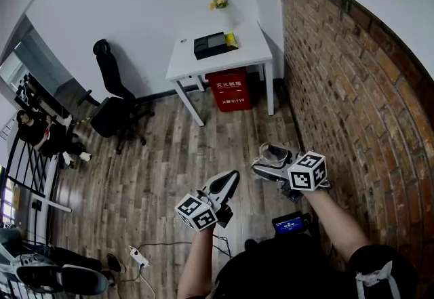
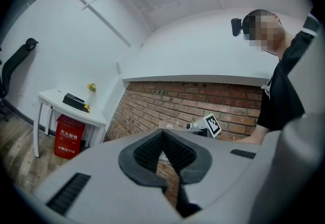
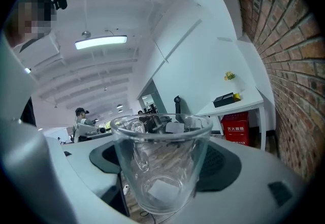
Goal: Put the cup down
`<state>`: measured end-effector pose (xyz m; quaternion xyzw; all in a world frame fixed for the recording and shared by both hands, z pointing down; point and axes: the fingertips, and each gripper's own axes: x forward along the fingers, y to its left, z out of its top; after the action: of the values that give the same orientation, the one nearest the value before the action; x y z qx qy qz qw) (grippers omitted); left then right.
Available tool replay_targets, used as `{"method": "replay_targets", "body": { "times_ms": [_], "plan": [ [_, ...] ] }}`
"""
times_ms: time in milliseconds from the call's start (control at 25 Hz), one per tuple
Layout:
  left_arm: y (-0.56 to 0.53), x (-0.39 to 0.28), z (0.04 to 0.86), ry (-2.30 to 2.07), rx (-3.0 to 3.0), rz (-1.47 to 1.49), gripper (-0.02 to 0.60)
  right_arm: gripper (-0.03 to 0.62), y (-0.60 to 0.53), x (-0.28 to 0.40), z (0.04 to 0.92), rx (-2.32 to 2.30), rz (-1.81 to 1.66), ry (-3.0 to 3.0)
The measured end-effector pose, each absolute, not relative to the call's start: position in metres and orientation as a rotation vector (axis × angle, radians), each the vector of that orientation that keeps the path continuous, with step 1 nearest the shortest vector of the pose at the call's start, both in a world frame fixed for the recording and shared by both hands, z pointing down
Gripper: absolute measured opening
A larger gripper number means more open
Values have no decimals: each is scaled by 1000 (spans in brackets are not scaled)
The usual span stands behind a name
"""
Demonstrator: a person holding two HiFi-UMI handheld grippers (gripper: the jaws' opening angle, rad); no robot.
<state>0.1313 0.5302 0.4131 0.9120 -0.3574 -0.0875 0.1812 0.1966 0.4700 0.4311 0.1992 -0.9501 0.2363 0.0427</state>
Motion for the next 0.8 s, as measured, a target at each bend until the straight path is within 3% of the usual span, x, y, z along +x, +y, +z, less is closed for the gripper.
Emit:
{"method": "replay_targets", "body": {
  "times_ms": [800],
  "plan": [
    [529,136,417,-1016,2593,-239,8,410,467,204,437,615,758,-2907]
  ]
}}
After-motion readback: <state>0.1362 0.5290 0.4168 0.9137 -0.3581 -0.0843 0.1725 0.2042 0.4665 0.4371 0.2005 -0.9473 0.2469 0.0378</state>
